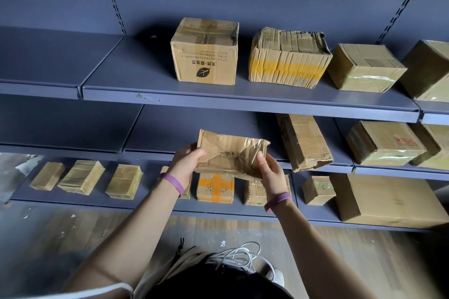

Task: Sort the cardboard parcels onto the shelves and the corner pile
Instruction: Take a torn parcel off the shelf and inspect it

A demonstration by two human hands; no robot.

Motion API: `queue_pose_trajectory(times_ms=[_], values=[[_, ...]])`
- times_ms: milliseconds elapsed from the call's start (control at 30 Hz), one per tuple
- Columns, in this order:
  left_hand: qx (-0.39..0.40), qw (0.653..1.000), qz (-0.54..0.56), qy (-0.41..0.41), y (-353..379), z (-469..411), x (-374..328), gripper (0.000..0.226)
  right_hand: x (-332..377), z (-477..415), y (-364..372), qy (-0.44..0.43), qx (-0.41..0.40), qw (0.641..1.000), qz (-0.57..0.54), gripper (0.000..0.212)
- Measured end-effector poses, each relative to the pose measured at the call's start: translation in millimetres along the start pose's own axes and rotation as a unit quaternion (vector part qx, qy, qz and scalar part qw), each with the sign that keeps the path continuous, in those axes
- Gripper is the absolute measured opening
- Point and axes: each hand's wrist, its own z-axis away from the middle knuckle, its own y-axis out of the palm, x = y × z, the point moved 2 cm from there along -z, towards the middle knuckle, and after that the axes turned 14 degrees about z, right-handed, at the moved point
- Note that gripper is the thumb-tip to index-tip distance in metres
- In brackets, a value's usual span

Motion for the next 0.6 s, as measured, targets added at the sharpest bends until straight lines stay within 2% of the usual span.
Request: queue_pose_trajectory(times_ms=[33, 100, 133, 167, 267, 300, 367, 433, 467, 533, 600], values=[[0.001, 1.0, -0.008, 0.004, -3, -2, 2, 0.046, 1, 1, -1, -0.003, 0.0, 1.0, 0.007, 0.088], [0.018, 1.0, -0.02, 0.009, -2, 0, 1, 0.04, 4, 2, -3, -0.019, 0.003, 0.999, 0.027, 0.035], [0.024, 0.999, -0.023, 0.014, -2, 2, 1, 0.033, 3, 0, -4, -0.03, 0.002, 0.999, 0.04, 0.018], [0.025, 0.999, -0.027, 0.021, -2, 2, 1, 0.026, 2, 0, -4, -0.041, -0.006, 0.998, 0.051, 0.013], [0.009, 0.999, -0.035, 0.025, -2, 2, 1, 0.021, 3, 1, -5, -0.058, -0.018, 0.996, 0.06, 0.015], [0.004, 0.999, -0.032, 0.014, -2, 4, 0, 0.036, 3, 1, -5, -0.057, -0.017, 0.996, 0.061, 0.018], [0.001, 1.0, -0.001, -0.029, 0, 7, -2, 0.08, 1, -1, -6, -0.056, -0.013, 0.996, 0.061, 0.025], [-0.002, 0.998, 0.038, -0.054, 0, 5, -3, 0.101, -4, -3, -6, -0.054, -0.008, 0.996, 0.064, 0.028], [-0.005, 0.997, 0.053, -0.052, 1, 4, -5, 0.097, -6, -4, -7, -0.048, -0.008, 0.997, 0.062, 0.034], [-0.018, 0.998, 0.055, -0.023, 0, 4, -6, 0.067, -8, -4, -7, -0.038, -0.006, 0.998, 0.051, 0.052], [-0.032, 0.999, 0.038, 0.006, -1, 2, -4, 0.036, -8, -5, -7, -0.042, 0.005, 0.998, 0.053, 0.06]])
